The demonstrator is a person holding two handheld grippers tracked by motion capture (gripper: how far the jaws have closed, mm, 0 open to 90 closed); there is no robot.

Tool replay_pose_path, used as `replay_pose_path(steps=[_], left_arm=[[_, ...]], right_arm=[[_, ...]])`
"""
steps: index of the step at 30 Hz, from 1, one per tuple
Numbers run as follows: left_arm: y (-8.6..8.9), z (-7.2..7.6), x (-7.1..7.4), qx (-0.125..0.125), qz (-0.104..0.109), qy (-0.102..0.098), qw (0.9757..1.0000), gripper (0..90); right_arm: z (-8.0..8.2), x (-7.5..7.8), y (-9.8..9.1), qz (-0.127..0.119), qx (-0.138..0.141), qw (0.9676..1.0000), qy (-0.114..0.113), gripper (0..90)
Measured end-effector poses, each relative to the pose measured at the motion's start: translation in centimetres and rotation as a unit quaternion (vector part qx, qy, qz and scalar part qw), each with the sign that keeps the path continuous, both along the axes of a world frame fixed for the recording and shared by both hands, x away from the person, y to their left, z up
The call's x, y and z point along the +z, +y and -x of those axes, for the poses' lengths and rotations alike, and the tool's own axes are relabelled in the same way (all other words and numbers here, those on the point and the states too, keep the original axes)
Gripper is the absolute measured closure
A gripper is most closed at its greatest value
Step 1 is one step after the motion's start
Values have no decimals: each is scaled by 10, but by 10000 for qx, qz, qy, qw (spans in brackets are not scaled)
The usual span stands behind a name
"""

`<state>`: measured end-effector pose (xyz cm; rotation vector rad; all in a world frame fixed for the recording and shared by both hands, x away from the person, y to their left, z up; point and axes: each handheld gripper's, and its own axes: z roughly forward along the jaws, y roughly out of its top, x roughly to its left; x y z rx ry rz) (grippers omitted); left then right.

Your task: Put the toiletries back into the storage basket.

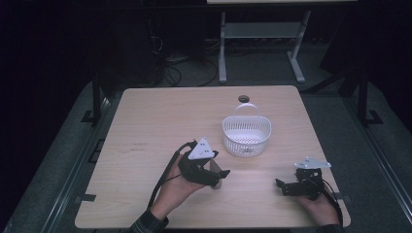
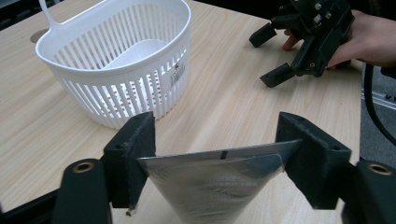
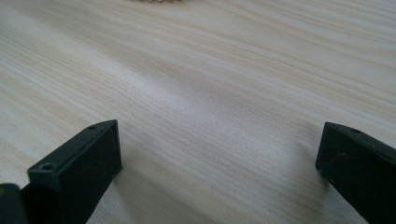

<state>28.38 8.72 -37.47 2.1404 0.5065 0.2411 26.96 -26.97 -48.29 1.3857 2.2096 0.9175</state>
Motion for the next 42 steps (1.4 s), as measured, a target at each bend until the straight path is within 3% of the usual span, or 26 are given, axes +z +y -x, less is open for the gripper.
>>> replay_pose_path(steps=[13, 24, 42], left_arm=[[1, 0, 0, -62, 6, -9, 10000, 300], [1, -5, 3, -318, 3, 109, 9994, 301], [7, -19, 25, -360, 119, -8, 9993, 301]], right_arm=[[0, 0, 0, -1, 0, 10000, 2, 0], [0, 0, 0, -1, 0, 10000, 0, 0], [0, 0, 0, 0, 2, 10000, 1, 0]])
